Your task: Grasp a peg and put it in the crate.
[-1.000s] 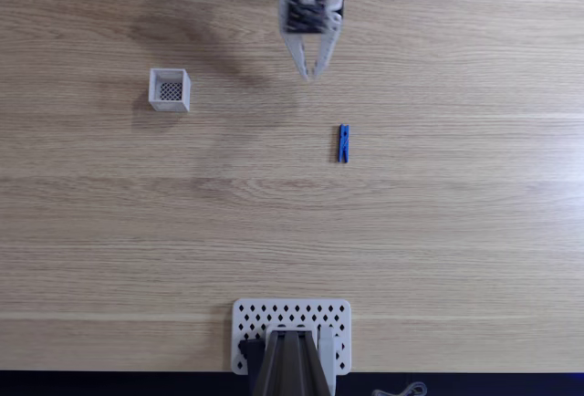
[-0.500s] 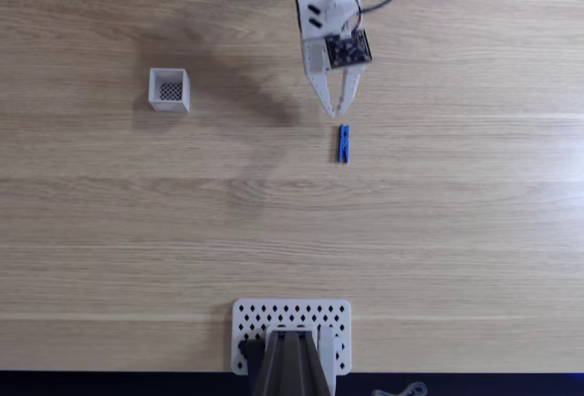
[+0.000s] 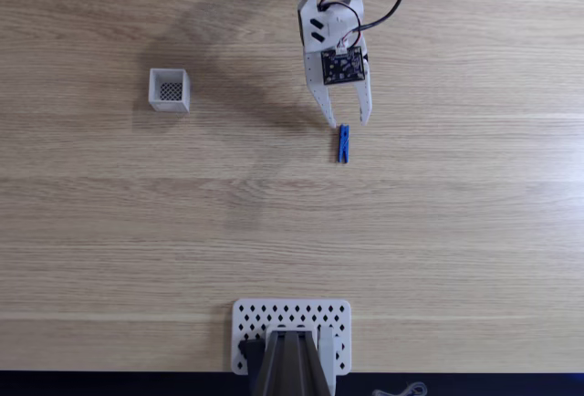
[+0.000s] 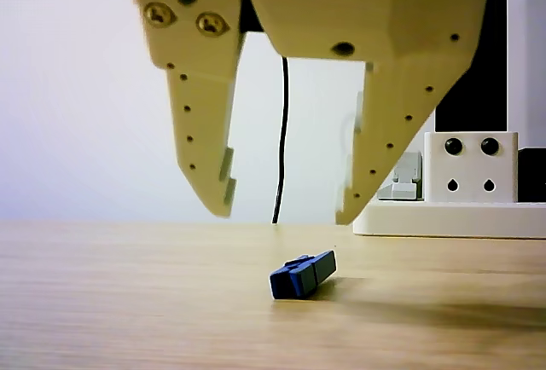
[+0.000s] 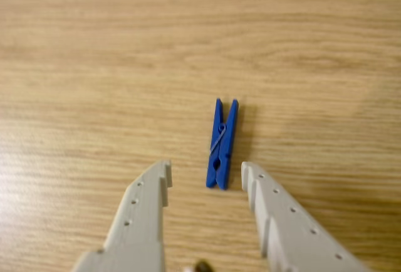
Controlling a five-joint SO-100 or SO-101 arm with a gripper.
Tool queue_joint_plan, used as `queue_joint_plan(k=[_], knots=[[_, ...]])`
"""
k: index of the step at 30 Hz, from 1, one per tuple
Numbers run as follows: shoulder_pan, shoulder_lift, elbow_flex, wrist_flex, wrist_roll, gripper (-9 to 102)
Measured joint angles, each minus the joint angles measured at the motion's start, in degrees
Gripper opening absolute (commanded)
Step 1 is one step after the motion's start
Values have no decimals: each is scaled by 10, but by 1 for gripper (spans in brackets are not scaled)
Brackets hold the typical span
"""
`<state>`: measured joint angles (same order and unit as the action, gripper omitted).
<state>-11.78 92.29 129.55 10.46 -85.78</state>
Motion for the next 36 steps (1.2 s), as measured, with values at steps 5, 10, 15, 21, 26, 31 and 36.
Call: queue_joint_plan(k=[5, 10, 15, 21, 26, 31, 36], knots=[[-1, -40, -31, 0, 5, 19], [-1, -76, -62, 0, 5, 19], [-1, -98, -72, 0, 5, 19], [4, -120, -74, -1, 4, 19], [16, -128, -83, -1, 4, 18], [16, -129, -83, -1, 4, -3], [16, -129, -83, -1, 4, 1]])
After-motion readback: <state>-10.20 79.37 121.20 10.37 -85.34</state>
